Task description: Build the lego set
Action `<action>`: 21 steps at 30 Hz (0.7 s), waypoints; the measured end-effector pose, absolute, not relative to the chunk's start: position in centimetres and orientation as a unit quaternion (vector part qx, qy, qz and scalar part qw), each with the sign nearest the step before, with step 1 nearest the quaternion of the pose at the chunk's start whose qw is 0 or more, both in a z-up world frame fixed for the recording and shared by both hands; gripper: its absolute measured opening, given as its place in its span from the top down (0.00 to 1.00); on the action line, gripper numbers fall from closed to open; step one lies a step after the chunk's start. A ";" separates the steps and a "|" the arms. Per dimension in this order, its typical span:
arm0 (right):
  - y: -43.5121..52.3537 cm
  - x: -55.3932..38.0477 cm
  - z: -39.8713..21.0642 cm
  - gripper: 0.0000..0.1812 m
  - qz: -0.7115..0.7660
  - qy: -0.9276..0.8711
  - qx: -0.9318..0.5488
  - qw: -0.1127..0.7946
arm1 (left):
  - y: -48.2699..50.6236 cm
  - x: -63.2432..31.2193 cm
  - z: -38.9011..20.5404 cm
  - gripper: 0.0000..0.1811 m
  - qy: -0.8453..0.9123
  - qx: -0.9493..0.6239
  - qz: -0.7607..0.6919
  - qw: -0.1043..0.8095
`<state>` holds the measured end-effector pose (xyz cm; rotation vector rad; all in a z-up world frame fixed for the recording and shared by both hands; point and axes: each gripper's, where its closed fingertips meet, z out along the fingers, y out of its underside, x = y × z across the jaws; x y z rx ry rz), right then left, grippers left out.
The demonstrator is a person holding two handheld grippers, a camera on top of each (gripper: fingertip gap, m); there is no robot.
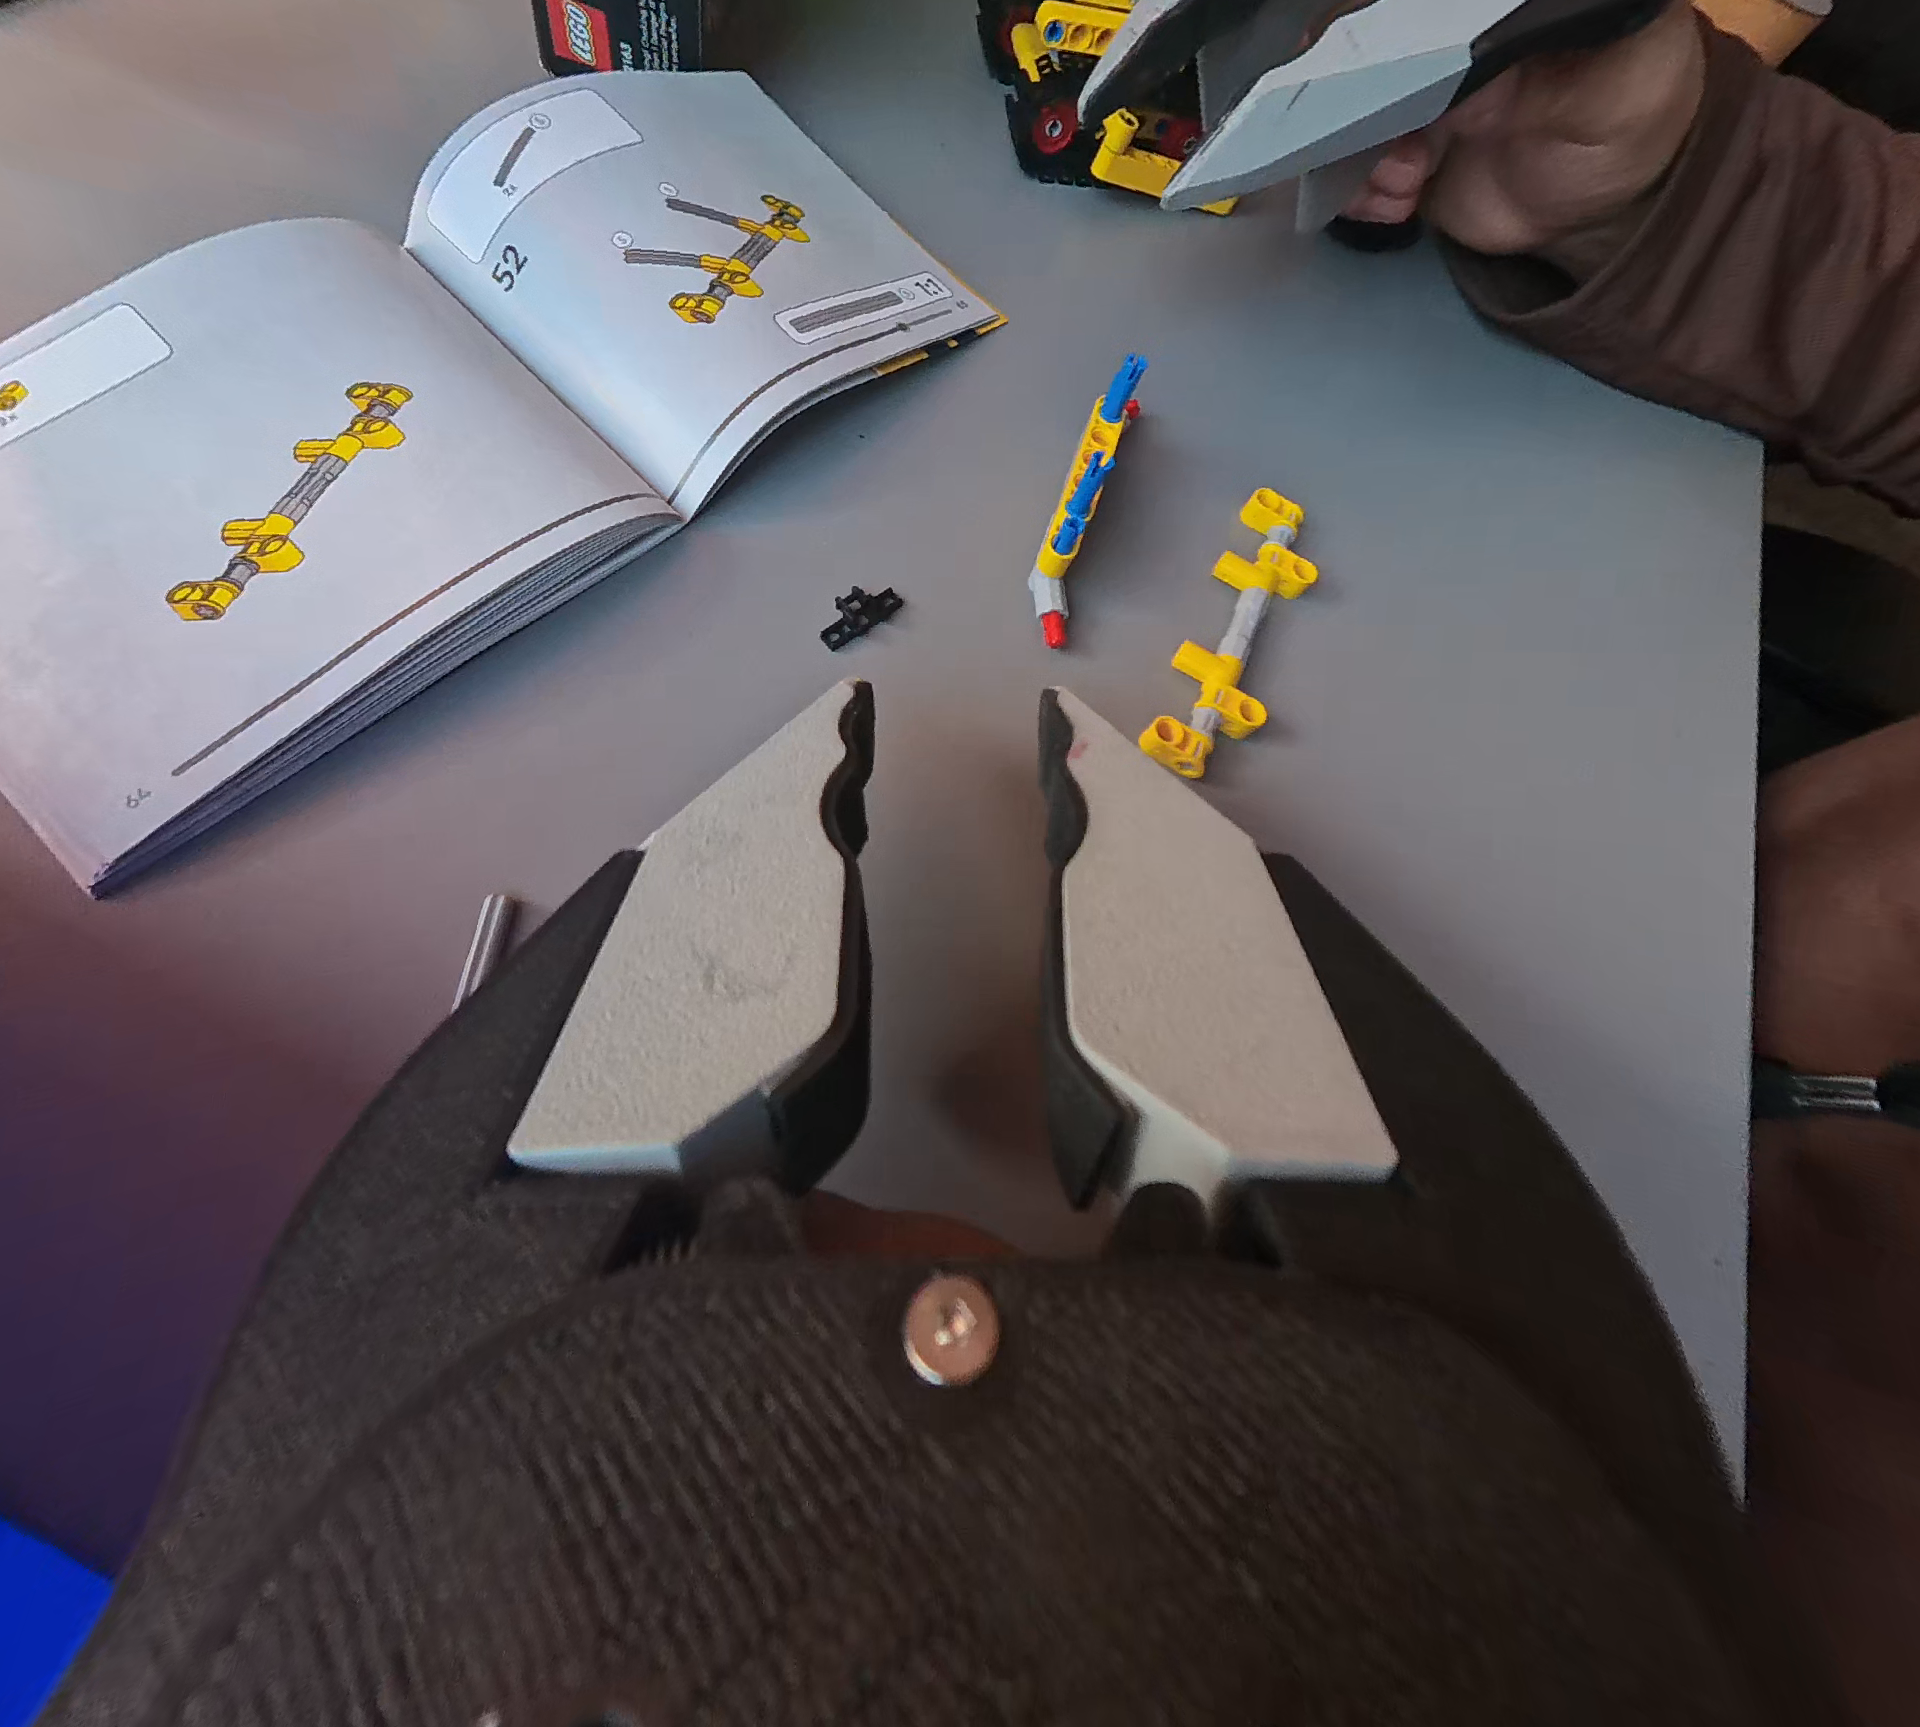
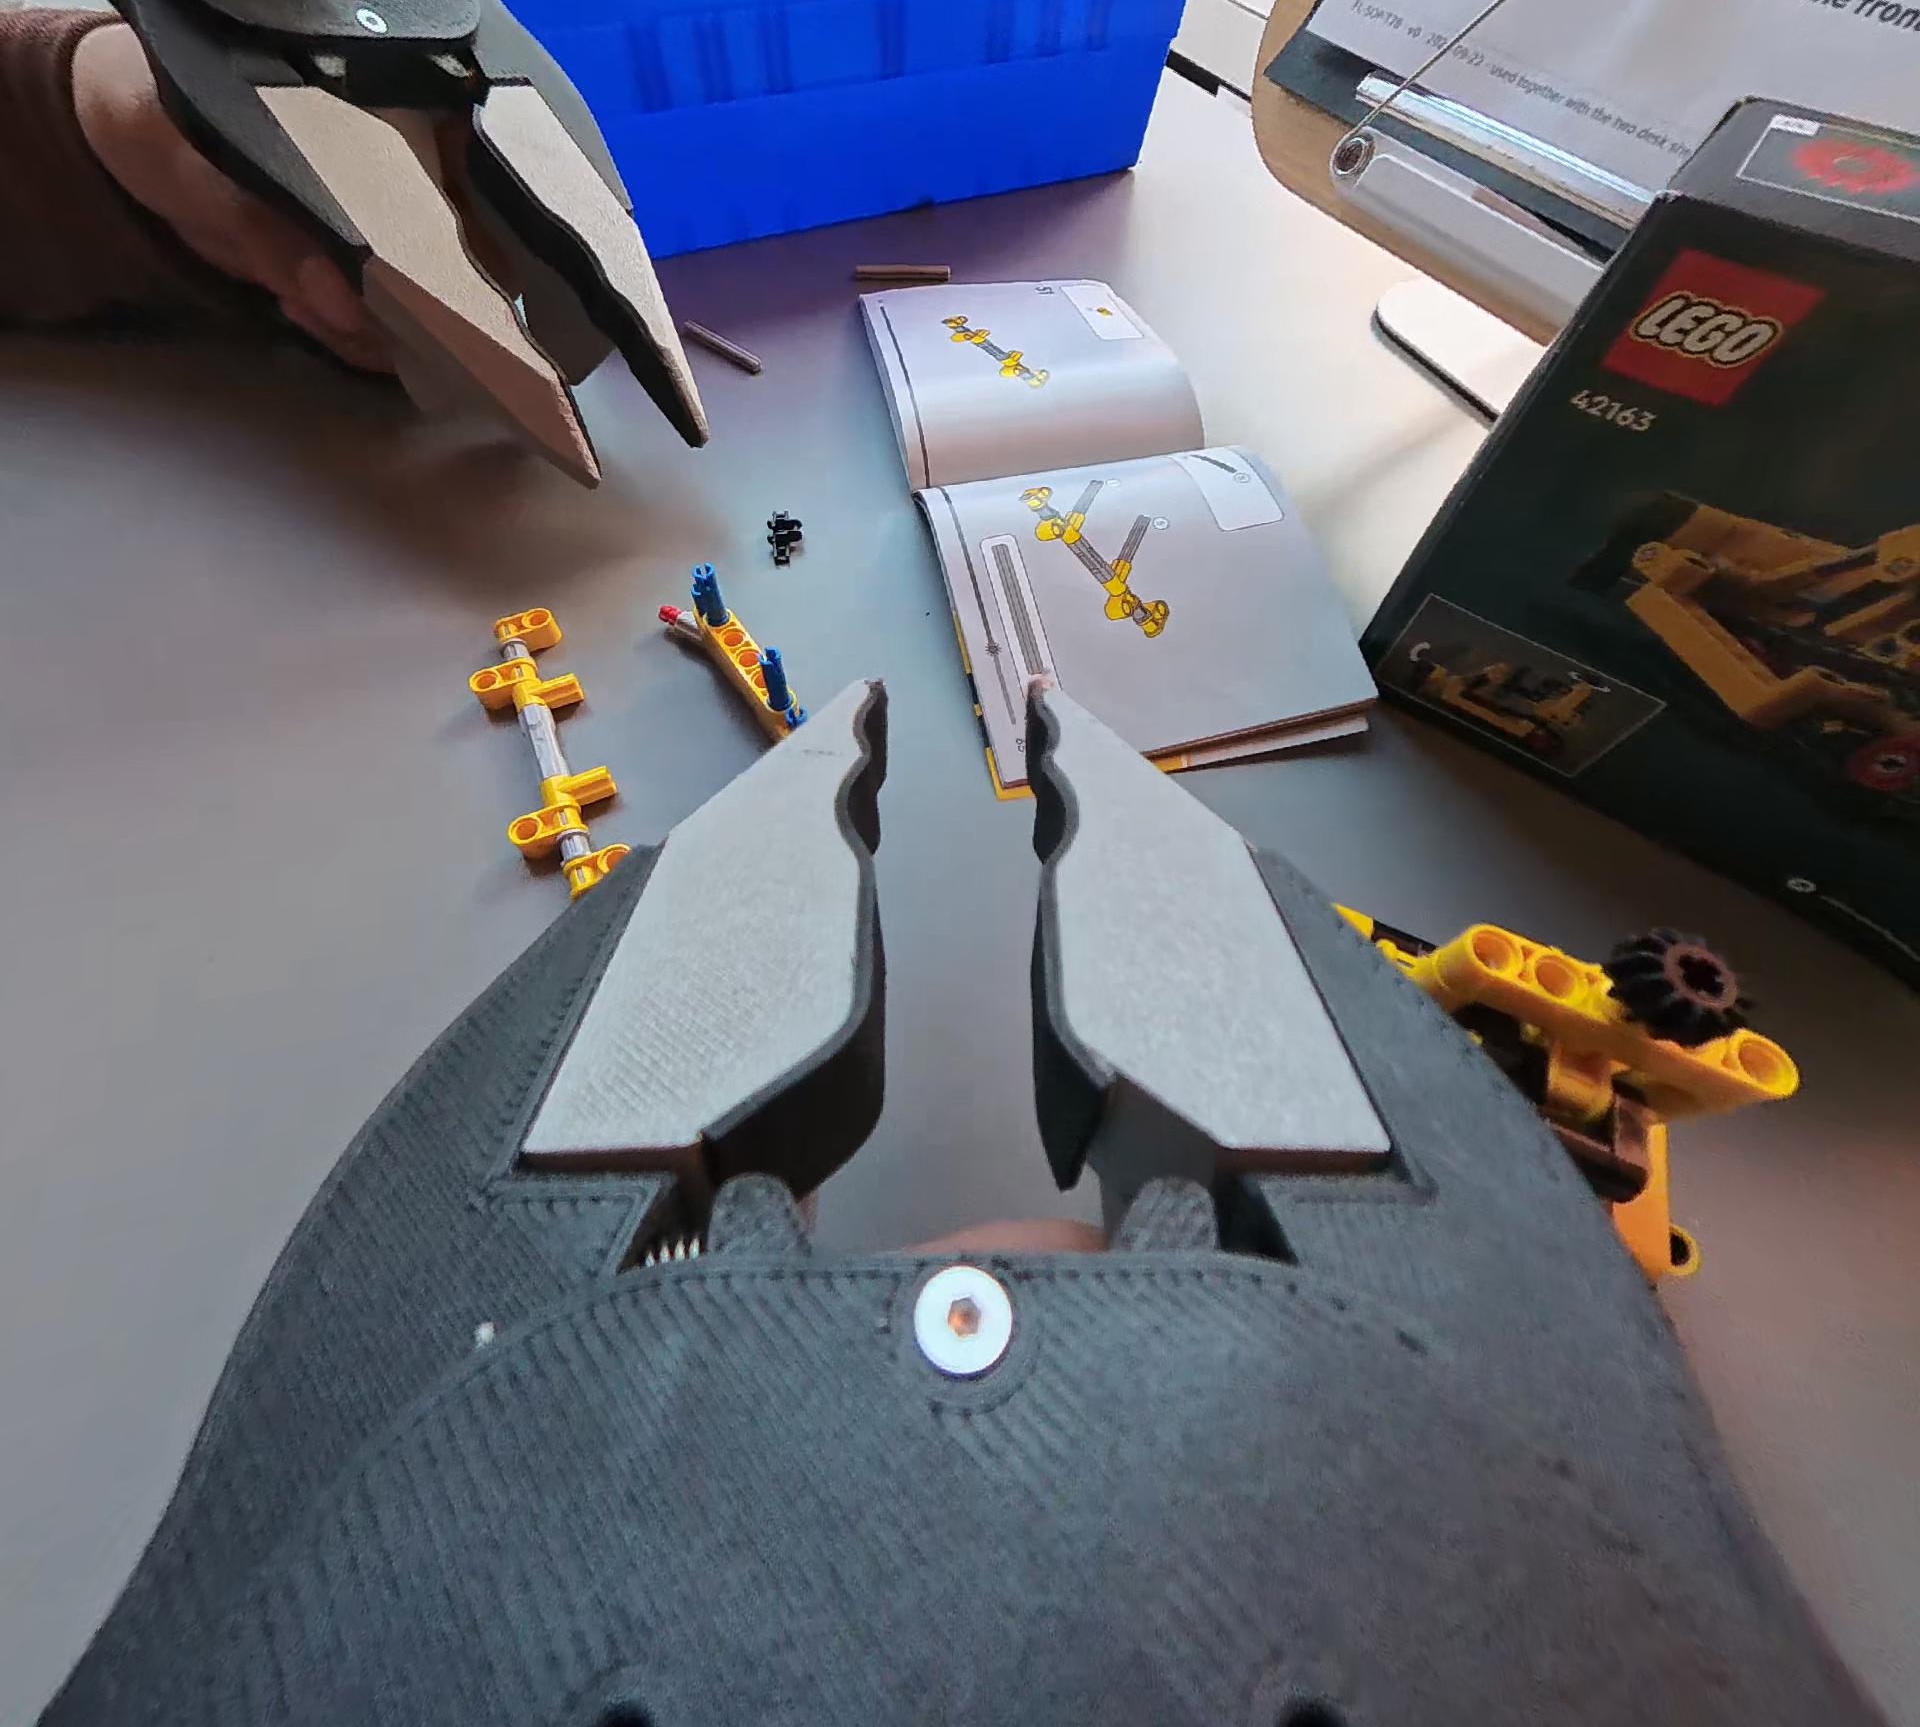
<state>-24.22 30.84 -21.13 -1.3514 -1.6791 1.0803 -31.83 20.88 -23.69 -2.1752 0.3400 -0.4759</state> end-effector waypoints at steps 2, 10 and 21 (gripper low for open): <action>30.8 -24.2 -21.2 0.87 0.419 -0.651 -0.524 0.355 | 20.8 -31.8 -23.7 0.84 0.136 -0.872 -0.194 0.428; 31.1 -24.3 -21.2 0.88 0.414 -0.653 -0.523 0.360 | 19.2 -30.8 -23.4 0.87 0.206 -0.860 -0.177 0.432; 31.1 -24.3 -21.0 0.89 0.415 -0.651 -0.518 0.368 | 14.1 -28.7 -18.9 0.88 0.280 -0.795 -0.246 0.479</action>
